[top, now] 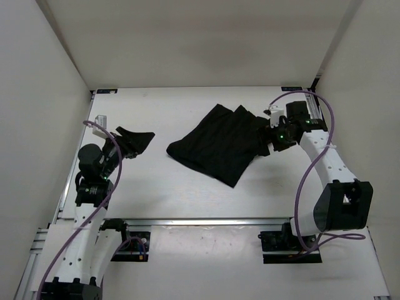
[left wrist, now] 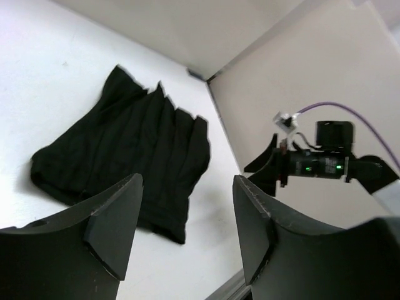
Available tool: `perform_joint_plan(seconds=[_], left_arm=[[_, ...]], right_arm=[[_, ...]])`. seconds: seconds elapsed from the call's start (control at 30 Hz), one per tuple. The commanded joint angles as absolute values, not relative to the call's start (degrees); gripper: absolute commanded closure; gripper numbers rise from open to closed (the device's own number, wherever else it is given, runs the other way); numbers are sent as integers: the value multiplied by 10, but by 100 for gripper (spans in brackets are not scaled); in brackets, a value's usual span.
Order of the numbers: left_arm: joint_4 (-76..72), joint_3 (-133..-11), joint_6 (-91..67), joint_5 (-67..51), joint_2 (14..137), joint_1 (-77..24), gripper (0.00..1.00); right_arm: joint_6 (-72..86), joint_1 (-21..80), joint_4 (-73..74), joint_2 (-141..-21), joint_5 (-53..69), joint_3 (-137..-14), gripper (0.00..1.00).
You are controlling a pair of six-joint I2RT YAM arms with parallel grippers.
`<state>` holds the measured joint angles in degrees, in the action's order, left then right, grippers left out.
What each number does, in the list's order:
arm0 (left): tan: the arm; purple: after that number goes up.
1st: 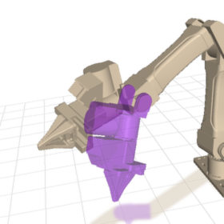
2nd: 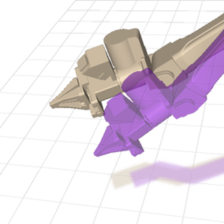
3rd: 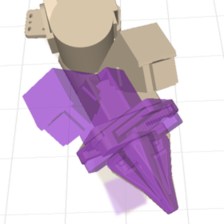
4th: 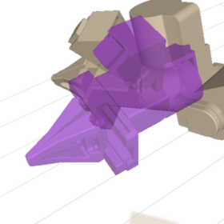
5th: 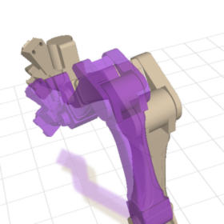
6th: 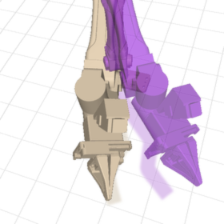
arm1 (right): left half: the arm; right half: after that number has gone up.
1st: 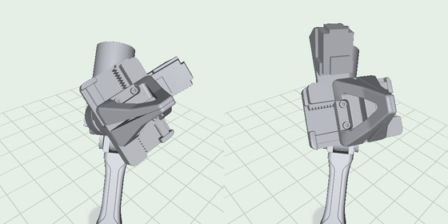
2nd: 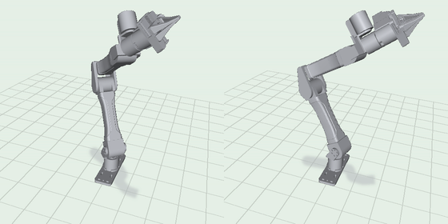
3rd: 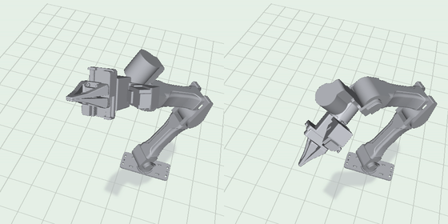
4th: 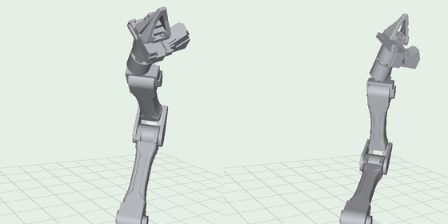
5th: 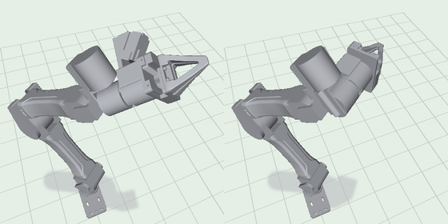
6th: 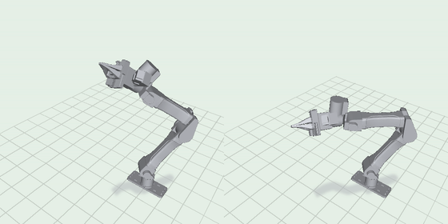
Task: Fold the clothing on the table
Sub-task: Move the skirt to the center of the board, then flatten the skirt out
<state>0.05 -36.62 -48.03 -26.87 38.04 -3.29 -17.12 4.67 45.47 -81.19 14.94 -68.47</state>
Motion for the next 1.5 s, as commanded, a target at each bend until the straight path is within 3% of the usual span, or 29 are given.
perform_joint_plan(seconds=[0.0, 0.07, 0.17, 0.33, 0.5, 0.63, 0.73, 0.87, 1.17, 1.33, 1.4, 1.47], left_arm=[[69, -394, -448, -266, 397, -31, 30], [112, -405, -418, -211, 402, -47, 26], [150, -387, -403, -116, 384, -64, 1], [163, -358, -373, -73, 369, -70, 1], [149, -359, -320, -42, 425, -142, 1], [87, -380, -315, -78, 549, -183, 1], [80, -465, -268, -58, 661, -252, 1], [109, -528, -225, -82, 782, -250, 2], [199, -584, -106, 69, 851, -209, 1], [136, -539, -207, -48, 889, -125, 1], [126, -529, -234, -80, 903, -124, 1], [123, -516, -245, -76, 906, -136, 2]], right_arm=[[-154, 83, 428, -817, 146, -697, 1], [-123, 84, 412, -811, 151, -697, 1], [-100, 68, 404, -805, 163, -684, 0], [-106, 31, 410, -798, 177, -671, 1], [-78, 19, 402, -806, 282, -664, 1], [-22, -16, 381, -839, 332, -658, 0], [32, -71, 365, -867, 378, -661, 1], [84, -141, 332, -870, 416, -654, 1], [12, -134, 369, -853, 437, -633, 1], [-68, -113, 399, -845, 371, -656, 1], [-125, -55, 416, -838, 328, -660, 1], [-194, 23, 409, -803, 200, -641, 0]])
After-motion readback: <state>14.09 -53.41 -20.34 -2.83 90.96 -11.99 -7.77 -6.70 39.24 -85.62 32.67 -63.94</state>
